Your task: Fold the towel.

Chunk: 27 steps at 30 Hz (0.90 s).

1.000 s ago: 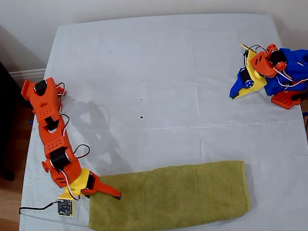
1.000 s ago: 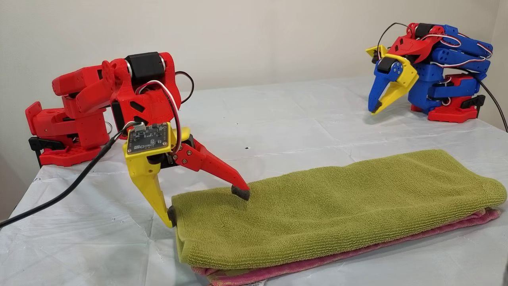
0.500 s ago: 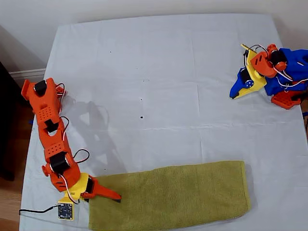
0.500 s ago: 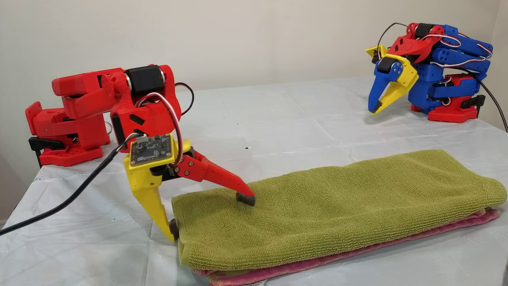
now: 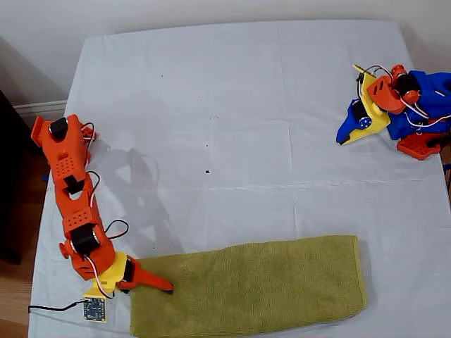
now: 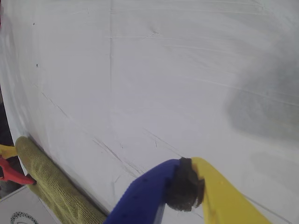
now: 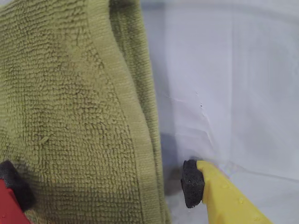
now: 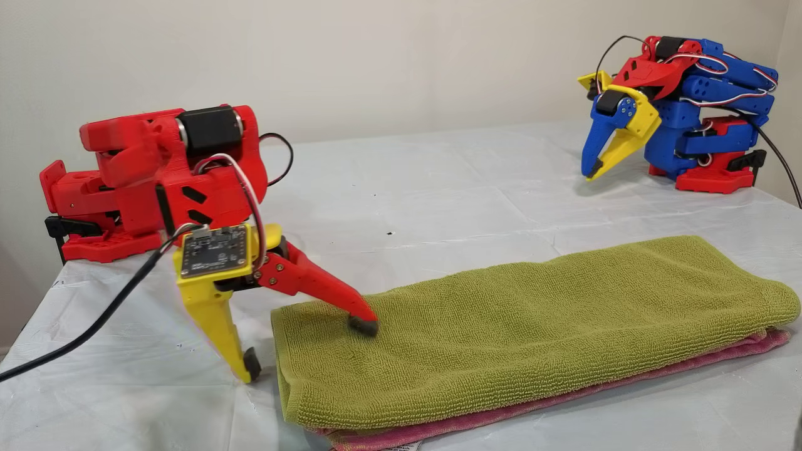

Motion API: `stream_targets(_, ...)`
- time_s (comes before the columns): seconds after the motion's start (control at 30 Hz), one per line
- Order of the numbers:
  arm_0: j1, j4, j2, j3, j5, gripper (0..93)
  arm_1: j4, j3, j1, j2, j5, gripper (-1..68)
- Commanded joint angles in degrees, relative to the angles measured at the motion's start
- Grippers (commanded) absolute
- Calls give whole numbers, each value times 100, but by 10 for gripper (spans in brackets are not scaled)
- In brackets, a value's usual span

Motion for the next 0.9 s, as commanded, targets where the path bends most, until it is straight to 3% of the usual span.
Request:
stream_targets(0.0,-193,-114,545,-325,53,709,26,598,62,1230,18,1)
stream_targets(0.87,-378,-571,-229,-325,-281,568,26,598,62,1230,18,1)
